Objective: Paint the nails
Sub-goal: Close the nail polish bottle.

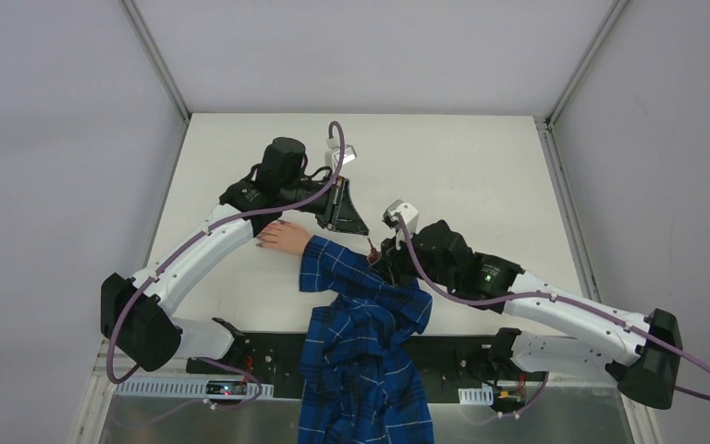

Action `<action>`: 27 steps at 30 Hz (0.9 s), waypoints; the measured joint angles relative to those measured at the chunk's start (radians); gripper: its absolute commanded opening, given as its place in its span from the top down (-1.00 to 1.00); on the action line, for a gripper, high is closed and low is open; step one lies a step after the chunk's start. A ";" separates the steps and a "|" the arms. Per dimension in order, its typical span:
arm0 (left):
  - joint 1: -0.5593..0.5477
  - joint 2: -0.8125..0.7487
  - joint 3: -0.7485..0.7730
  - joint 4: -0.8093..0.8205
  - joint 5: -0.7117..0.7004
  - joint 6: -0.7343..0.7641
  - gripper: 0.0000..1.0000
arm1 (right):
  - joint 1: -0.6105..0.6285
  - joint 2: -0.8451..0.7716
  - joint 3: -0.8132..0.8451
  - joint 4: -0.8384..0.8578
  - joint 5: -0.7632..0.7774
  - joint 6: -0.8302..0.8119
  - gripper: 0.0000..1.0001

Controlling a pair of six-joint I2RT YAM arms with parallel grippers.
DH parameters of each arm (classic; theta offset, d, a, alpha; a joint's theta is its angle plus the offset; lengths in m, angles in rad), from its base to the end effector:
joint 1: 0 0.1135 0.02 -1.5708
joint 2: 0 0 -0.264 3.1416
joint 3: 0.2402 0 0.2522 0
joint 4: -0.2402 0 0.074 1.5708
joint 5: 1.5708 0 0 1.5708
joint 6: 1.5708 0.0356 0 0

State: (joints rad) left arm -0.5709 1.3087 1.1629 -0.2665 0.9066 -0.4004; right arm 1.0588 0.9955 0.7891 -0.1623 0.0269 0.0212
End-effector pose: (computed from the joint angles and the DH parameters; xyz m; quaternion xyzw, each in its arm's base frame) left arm 0.2293 -0.1806 0.3538 0.3029 0.7292 -0.5538 0.2641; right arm 0.1138 0.2006 0.3040 -0.4023 0.7199 0.2812 0.4907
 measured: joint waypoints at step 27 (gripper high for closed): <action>-0.012 0.015 0.000 0.000 0.006 0.000 1.00 | -0.003 0.021 0.028 0.000 0.003 -0.015 1.00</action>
State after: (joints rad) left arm -0.5831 1.3239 1.1625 -0.2661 0.9131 -0.4004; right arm 1.0557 1.0164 0.8169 -0.1619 0.0303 0.0063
